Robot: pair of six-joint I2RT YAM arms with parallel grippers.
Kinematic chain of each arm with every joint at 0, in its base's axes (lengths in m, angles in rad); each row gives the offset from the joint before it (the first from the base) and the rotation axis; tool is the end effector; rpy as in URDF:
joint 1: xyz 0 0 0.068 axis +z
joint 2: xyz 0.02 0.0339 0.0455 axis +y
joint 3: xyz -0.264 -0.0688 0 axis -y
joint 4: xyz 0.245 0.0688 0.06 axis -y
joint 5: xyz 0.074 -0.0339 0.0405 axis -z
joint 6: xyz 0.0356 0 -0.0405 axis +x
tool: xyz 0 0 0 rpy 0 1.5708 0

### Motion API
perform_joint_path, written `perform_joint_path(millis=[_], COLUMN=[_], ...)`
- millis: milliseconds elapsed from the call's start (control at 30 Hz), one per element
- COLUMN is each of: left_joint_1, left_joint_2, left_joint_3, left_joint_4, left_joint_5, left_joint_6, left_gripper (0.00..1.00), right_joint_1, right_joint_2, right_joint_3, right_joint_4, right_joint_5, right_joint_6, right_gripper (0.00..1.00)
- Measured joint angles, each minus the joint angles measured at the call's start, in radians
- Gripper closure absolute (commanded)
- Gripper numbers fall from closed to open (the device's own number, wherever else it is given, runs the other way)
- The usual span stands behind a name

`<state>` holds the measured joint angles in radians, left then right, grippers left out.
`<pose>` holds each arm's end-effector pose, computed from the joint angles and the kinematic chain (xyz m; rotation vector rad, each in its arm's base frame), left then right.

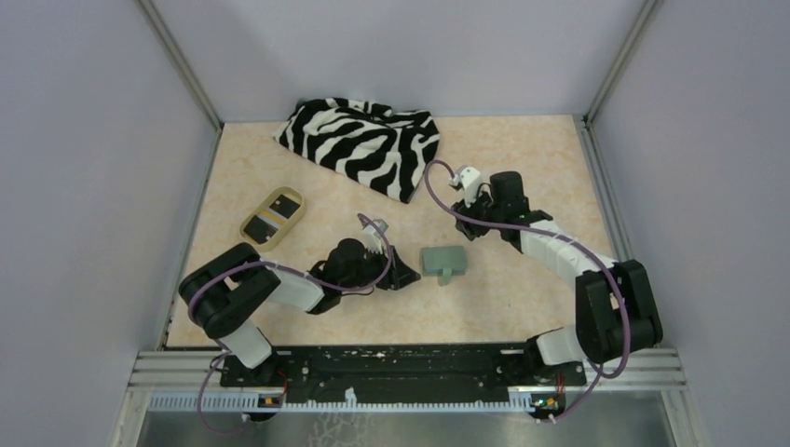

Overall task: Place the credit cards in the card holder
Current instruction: Open the card holder at the center of the board.

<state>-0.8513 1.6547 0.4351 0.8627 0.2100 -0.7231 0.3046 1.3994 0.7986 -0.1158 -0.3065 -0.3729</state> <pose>0.1820 -0.2190 0.1291 0.2916 2.1125 -1.2044 0.2757 0.0979 0.2137 -0.9012 2.0797 0.3139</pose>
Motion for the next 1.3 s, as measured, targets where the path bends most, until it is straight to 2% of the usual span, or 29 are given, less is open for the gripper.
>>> perform_joint_path(millis=[100, 233, 267, 333, 400, 467, 533, 633, 733, 933, 1167, 1267, 1300], left_joint_1=[0.000, 0.000, 0.001, 0.003, 0.005, 0.006, 0.006, 0.006, 0.006, 0.006, 0.006, 0.006, 0.006], left_joint_2=[-0.002, -0.001, 0.000, 0.002, 0.002, 0.002, 0.002, 0.002, 0.000, -0.023, -0.081, -0.098, -0.103], left_joint_3=[0.002, 0.029, 0.039, 0.058, 0.069, 0.073, 0.073, 0.070, 0.053, 0.020, -0.023, -0.042, -0.046], left_joint_4=[-0.010, -0.043, -0.045, -0.049, -0.049, -0.050, -0.053, -0.053, -0.053, -0.055, -0.053, -0.054, -0.053], left_joint_5=[0.000, 0.013, 0.019, 0.031, 0.040, 0.046, 0.050, 0.053, 0.053, 0.053, 0.051, 0.048, 0.048], left_joint_6=[0.003, 0.011, 0.013, 0.013, 0.014, 0.014, 0.013, 0.013, 0.013, 0.010, 0.009, 0.009, 0.009], left_gripper=[0.53, 0.57, 0.57, 0.58, 0.58, 0.58, 0.58, 0.58, 0.58, 0.58, 0.57, 0.56, 0.55], right_joint_1=[0.000, 0.000, 0.000, 0.000, 0.000, 0.000, 0.000, 0.000, 0.006, 0.030, 0.050, 0.053, 0.053], right_joint_2=[-0.019, -0.085, -0.102, -0.127, -0.148, -0.149, -0.138, -0.117, -0.111, -0.072, -0.039, -0.038, -0.037], right_joint_3=[0.000, 0.000, 0.000, -0.004, -0.035, -0.076, -0.107, -0.112, -0.117, -0.132, -0.138, -0.138, -0.138], right_joint_4=[-0.014, -0.082, -0.114, -0.211, -0.330, -0.409, -0.468, -0.483, -0.452, -0.324, -0.211, -0.178, -0.169], right_joint_5=[-0.079, -0.291, -0.354, -0.461, -0.525, -0.537, -0.526, -0.507, -0.483, -0.418, -0.363, -0.346, -0.341], right_joint_6=[-0.017, -0.145, -0.218, -0.444, -0.725, -0.896, -1.019, -1.094, -1.106, -1.003, -0.874, -0.829, -0.810], right_gripper=[0.38, 0.31, 0.25, 0.19, 0.19, 0.20, 0.21, 0.22, 0.29, 0.38, 0.61, 0.82, 0.95])
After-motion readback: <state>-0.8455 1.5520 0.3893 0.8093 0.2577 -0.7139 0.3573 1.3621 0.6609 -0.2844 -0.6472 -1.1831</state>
